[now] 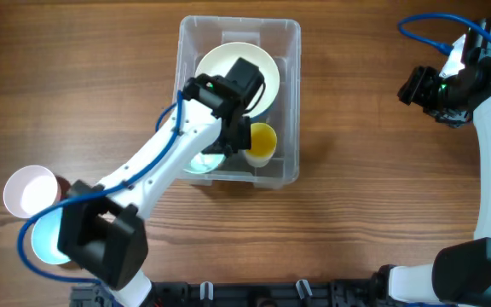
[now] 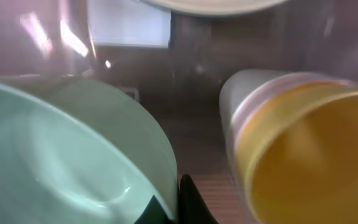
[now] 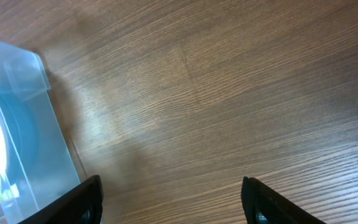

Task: Pack container
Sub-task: 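Carry the mint bowl into the bin's front left corner and release, then move the left gripper back to the pink bowl and grasp it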

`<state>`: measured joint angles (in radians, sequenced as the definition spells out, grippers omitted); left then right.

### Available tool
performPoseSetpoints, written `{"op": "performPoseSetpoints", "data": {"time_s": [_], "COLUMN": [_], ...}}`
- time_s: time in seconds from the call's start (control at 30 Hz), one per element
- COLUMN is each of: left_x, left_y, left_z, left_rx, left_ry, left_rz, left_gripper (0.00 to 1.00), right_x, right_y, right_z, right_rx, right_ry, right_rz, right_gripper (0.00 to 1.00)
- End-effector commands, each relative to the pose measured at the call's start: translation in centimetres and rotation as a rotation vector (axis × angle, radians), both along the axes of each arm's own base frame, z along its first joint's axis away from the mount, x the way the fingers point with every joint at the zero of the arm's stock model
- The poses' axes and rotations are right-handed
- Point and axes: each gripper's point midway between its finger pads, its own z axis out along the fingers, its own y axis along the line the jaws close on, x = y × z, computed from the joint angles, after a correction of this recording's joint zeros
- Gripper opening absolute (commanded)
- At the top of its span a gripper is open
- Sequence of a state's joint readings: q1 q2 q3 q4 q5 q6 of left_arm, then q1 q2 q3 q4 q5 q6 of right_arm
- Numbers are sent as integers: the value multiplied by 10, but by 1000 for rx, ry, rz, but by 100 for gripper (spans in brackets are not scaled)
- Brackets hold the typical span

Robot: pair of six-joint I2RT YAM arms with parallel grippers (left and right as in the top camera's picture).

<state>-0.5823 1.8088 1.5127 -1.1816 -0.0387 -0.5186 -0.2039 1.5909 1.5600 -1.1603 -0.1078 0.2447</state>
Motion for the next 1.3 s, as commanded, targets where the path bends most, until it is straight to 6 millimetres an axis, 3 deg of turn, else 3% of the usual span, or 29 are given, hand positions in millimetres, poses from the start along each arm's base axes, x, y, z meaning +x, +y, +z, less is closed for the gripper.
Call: {"op": "performPoseSetpoints", "data": {"time_s": [0.0, 0.27, 0.37, 0.47, 0.53, 0.6, 0.7, 0.73, 0.8, 0.87, 0.93, 1.03, 1.07, 1.17, 1.27], "left_x": [-5, 2, 22, 47, 51, 42, 21, 13, 3, -6, -22, -35, -41, -48, -42], "left_y": [0, -6, 3, 45, 84, 131, 200, 229, 263, 294, 337, 363, 373, 387, 394], "left_z": [-15, -12, 26, 87, 124, 145, 157, 155, 149, 139, 112, 80, 60, 25, -7], "left_rx": [1, -24, -38, -20, -21, -10, 24, 38, 59, 79, 104, 118, 123, 130, 132], "left_ry": [42, 16, -76, -223, -295, -327, -313, -292, -265, -240, -191, -143, -118, -67, -12], "left_rz": [22, 21, 57, 162, 260, 377, 584, 701, 818, 918, 1064, 1153, 1189, 1222, 1192], "left_gripper": [9, 14, 11, 14, 19, 26, 36, 38, 50, 55, 64, 69, 70, 72, 71], "right_x": [-2, -2, -2, -2, -2, -2, -2, -2, -2, -3, -3, -2, -2, -3, -2], "right_y": [3, 3, 3, 3, 3, 3, 3, 3, 3, 3, 3, 3, 3, 3, 3], "right_z": [7, 7, 7, 7, 7, 7, 7, 7, 7, 7, 7, 7, 7, 7, 7], "right_rx": [-3, -3, -3, -3, -4, -4, -4, -4, -3, -3, -3, -3, -3, -3, -3], "right_ry": [-21, -21, -22, -21, -21, -22, -24, -24, -22, -20, -20, -21, -21, -20, -21], "right_rz": [14, 14, 14, 14, 14, 15, 14, 14, 14, 14, 14, 14, 14, 14, 14], "right_gripper": [72, 72, 72, 72, 72, 72, 72, 72, 72, 72, 72, 72, 72, 72, 72]}}
